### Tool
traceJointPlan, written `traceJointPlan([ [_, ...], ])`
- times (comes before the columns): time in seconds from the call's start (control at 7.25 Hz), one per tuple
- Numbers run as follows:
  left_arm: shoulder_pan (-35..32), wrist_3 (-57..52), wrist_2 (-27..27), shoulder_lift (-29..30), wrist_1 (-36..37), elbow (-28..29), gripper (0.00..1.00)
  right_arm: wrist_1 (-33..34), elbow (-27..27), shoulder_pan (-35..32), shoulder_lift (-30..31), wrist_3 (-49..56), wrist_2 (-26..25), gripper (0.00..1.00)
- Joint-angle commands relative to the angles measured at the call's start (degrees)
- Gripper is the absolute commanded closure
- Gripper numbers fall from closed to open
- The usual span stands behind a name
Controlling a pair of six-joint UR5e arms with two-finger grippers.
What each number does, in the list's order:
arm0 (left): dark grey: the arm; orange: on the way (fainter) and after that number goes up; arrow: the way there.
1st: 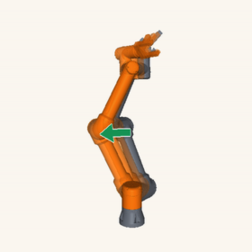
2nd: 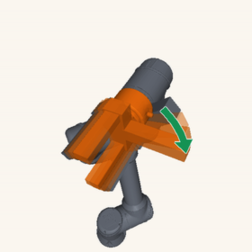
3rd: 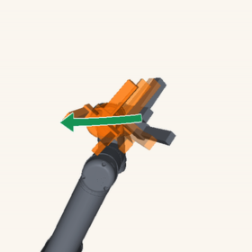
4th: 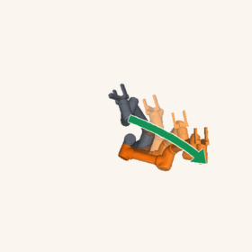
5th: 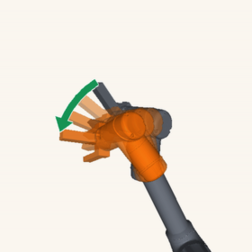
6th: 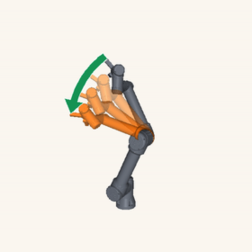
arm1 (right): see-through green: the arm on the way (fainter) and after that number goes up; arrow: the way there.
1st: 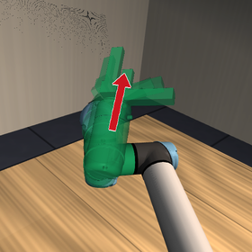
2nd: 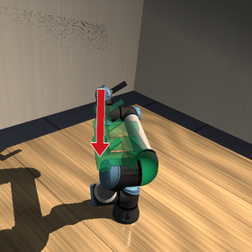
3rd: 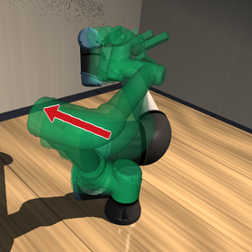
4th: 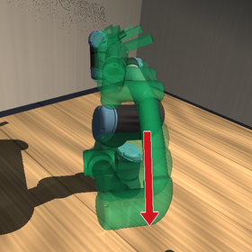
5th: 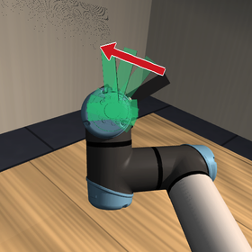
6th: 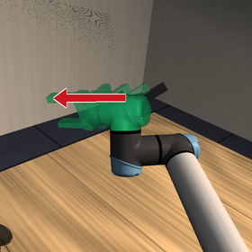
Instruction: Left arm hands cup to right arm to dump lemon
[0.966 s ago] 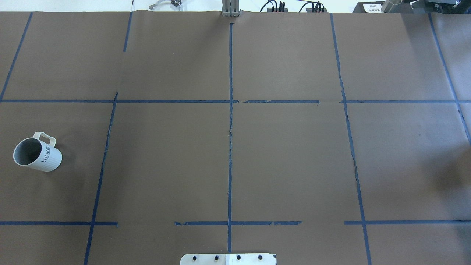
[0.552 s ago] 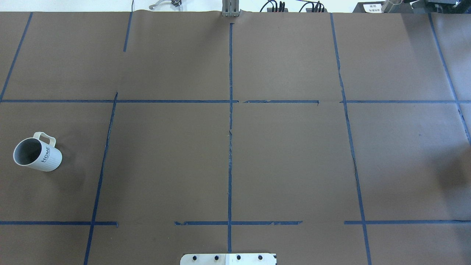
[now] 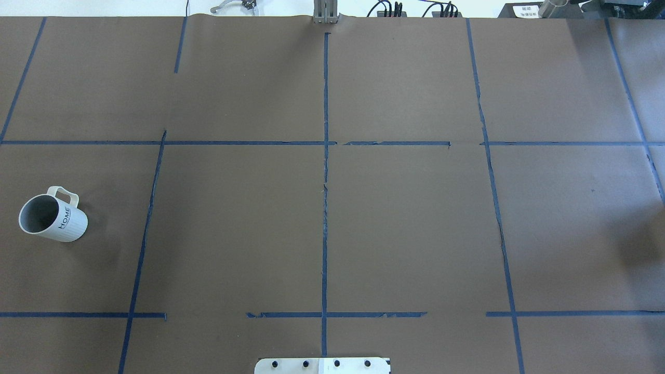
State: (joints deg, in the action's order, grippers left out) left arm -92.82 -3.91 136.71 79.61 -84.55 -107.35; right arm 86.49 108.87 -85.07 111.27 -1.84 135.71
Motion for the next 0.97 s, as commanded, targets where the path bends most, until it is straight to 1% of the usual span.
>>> traceJointPlan([
  [0.0, 0.4, -0.5, 0.2, -0.2, 5.5, -0.1, 0.00, 0.3, 0.6, -1.3, 0.1, 0.0, 1.6, 0.00],
  [0.14, 0.4, -0.3, 0.5, -0.5, 6.8, -0.9, 0.00, 0.7, 0.9, -2.5, 0.3, -0.1, 1.8, 0.00],
  [0.28, 0.4, -0.3, 0.7, -0.6, 7.2, -0.8, 0.00, 3.6, 4.1, -4.2, 1.1, 0.0, 1.8, 0.00],
  [0.41, 0.4, -0.5, 0.3, -0.6, 6.6, -0.9, 0.00, 12.5, 9.8, -2.8, 1.1, 0.4, -1.3, 0.00],
  [0.55, 0.4, -0.5, -0.1, -0.5, 6.6, -1.5, 0.00, 13.0, 10.8, -2.8, 1.8, 0.4, -3.9, 0.00],
  [0.83, 0.4, -0.4, 0.4, -0.5, 6.6, -1.6, 0.00, 12.7, 9.4, -2.6, 2.6, 1.3, -3.7, 0.00],
])
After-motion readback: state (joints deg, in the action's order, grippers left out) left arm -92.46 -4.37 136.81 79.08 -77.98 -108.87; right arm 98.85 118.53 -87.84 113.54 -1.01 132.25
